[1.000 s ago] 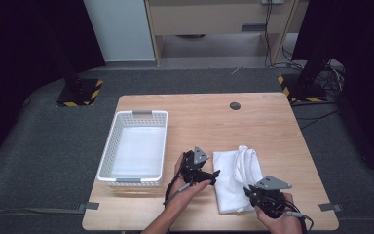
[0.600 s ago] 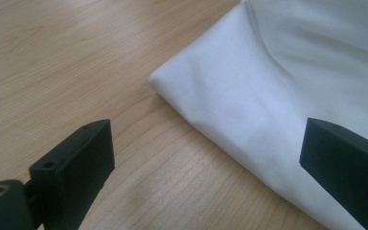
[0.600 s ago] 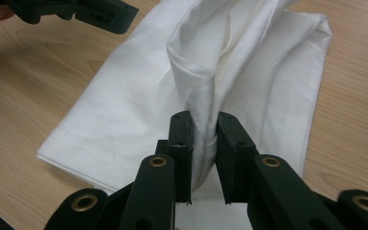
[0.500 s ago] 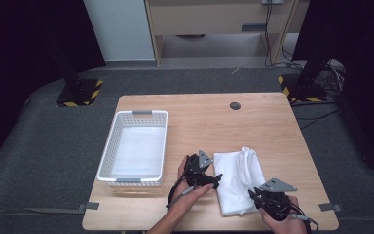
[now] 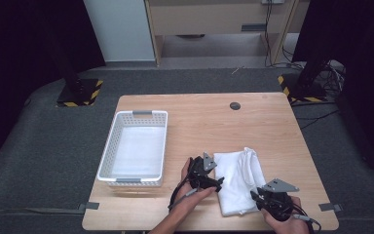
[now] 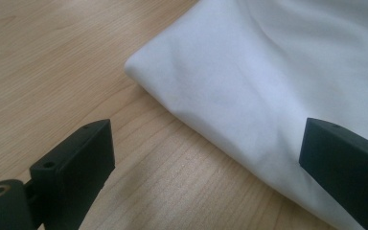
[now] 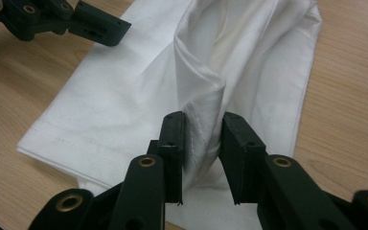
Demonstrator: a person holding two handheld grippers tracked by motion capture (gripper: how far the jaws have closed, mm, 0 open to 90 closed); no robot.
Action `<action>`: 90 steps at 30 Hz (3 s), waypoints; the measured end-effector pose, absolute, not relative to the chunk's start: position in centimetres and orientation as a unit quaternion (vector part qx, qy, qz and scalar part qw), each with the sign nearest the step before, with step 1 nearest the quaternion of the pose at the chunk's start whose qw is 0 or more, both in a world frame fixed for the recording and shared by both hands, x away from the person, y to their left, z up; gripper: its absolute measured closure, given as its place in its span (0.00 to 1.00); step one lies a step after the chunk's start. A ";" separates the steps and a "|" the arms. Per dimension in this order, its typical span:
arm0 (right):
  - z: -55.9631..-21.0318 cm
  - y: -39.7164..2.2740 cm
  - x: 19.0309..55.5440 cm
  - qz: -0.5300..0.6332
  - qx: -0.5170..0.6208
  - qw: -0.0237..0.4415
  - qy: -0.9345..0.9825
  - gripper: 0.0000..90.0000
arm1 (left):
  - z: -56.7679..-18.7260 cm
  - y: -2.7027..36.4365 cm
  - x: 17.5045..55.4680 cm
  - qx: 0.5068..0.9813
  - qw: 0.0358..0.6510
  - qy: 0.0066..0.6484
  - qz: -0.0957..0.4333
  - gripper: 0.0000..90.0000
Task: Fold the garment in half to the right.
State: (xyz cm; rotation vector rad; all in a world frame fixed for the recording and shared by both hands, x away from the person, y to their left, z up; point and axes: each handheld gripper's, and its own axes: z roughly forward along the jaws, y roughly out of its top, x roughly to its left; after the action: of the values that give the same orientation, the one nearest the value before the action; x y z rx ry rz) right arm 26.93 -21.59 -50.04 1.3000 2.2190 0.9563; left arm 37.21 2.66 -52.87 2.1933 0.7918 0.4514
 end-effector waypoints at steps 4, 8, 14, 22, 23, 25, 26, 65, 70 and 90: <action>-50.0 -21.7 26.9 0.343 0.469 0.194 0.790 0.70 | -52.9 2.4 37.1 0.859 0.371 0.304 0.178 0.04; -49.8 -22.0 26.9 0.347 0.470 0.193 0.789 0.61 | -53.0 2.2 37.0 0.861 0.369 0.301 0.179 0.04; -49.5 -22.6 27.4 0.350 0.481 0.188 0.781 0.55 | -53.0 2.0 36.9 0.863 0.368 0.296 0.180 0.04; -48.8 -22.9 28.7 0.347 0.480 0.193 0.782 0.57 | -52.9 2.0 36.9 0.862 0.370 0.295 0.180 0.04; -48.8 -22.9 28.9 0.346 0.479 0.193 0.784 0.59 | -52.8 2.0 36.8 0.862 0.371 0.295 0.180 0.04; -48.8 -22.7 29.2 0.342 0.473 0.191 0.790 0.62 | -52.8 2.1 36.9 0.861 0.373 0.295 0.180 0.04; -48.9 -22.6 29.4 0.338 0.472 0.190 0.792 0.66 | -52.8 2.1 36.9 0.861 0.374 0.296 0.180 0.04; -51.3 -26.5 29.6 0.300 0.517 0.184 0.780 0.85 | -53.4 2.0 37.1 0.866 0.354 0.300 0.186 0.04; -51.9 -26.3 29.7 0.295 0.514 0.181 0.785 0.86 | -53.5 1.9 37.1 0.867 0.354 0.300 0.184 0.04; -50.8 -25.0 30.6 0.334 0.502 0.193 0.774 0.33 | -52.2 3.6 37.5 0.851 0.372 0.327 0.173 0.04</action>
State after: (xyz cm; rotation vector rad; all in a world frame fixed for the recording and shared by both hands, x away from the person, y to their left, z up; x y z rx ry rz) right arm 30.59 -25.05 -50.85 1.4078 2.1728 0.9364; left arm 37.47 3.56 -52.21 2.1818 0.8391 0.4447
